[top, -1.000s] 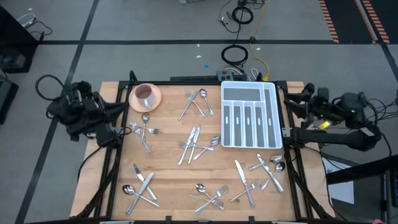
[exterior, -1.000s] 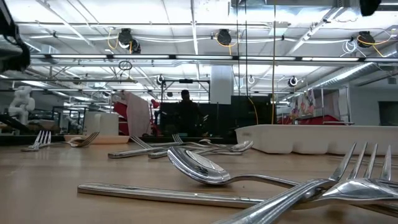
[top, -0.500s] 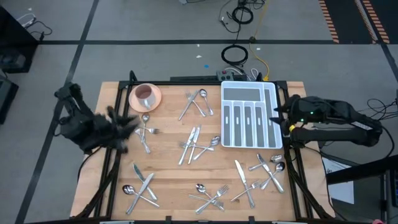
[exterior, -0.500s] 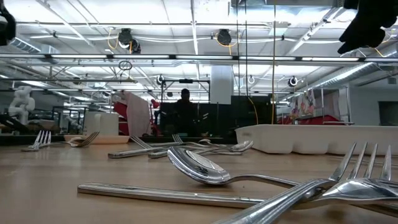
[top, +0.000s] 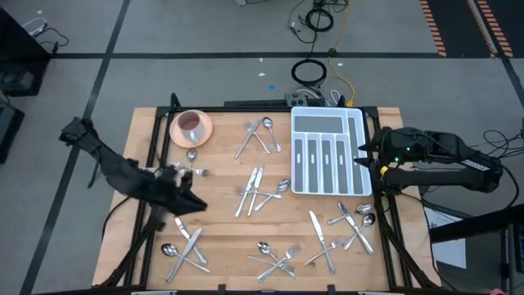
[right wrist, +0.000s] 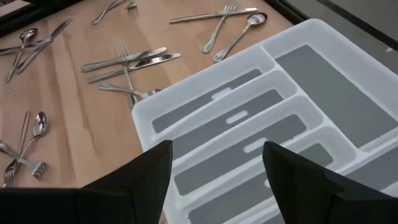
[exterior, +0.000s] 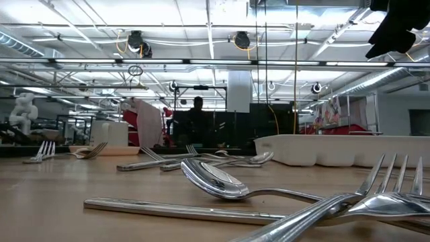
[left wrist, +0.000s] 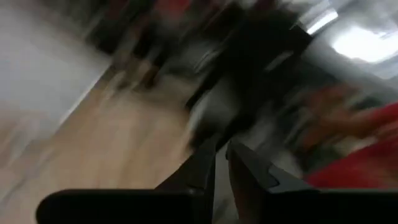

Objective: Sort silverware
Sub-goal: Put the silver knife into the white cutlery tray

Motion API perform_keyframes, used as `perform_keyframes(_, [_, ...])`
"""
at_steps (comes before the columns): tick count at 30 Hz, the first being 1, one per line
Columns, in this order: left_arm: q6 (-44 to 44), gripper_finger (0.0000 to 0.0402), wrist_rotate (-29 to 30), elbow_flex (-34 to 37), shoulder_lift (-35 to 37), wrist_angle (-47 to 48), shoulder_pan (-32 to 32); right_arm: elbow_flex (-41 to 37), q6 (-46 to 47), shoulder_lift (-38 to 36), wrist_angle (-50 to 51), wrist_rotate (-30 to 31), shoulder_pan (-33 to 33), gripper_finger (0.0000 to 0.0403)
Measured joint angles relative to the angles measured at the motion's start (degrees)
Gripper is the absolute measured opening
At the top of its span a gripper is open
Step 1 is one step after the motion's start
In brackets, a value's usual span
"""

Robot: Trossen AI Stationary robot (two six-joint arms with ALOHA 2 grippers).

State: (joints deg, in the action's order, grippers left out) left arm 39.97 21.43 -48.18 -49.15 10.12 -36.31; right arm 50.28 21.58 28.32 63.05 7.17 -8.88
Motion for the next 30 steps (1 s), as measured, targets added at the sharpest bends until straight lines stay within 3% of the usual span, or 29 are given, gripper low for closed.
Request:
perform_keyframes(5, [8.9, 0.0049, 0.8, -7.0, -6.5, 27.6, 3.7, 0.0, 0.1, 0.0, 0.2, 0.1, 0.0, 0.0245])
perform_keyframes(9, [11.4, 0.0049, -1.4, -11.8, -13.9, 40.6, 6.9, 0.0, 0.1, 0.0, 0.3, 0.2, 0.0, 0.0245])
perform_keyframes(11, [18.8, 0.0049, -2.4, -12.7, -18.2, 44.8, 8.3, 0.0, 0.2, 0.0, 0.3, 0.2, 0.0, 0.0245])
perform_keyframes(16, [35.0, 0.0049, -9.7, -12.8, -27.8, 46.7, 9.5, 0.0, 1.7, 0.0, 0.3, 0.2, 0.0, 0.0245])
perform_keyframes(23, [53.4, 0.0049, -14.2, -12.8, -36.9, 44.9, 3.1, 0.0, 2.4, 0.0, 0.3, 0.2, 0.0, 0.0245])
perform_keyframes(30, [52.4, 0.0087, -16.5, -12.8, -38.6, 30.9, -3.9, 0.0, 0.2, 0.0, 0.3, 0.2, 0.0, 0.0252])
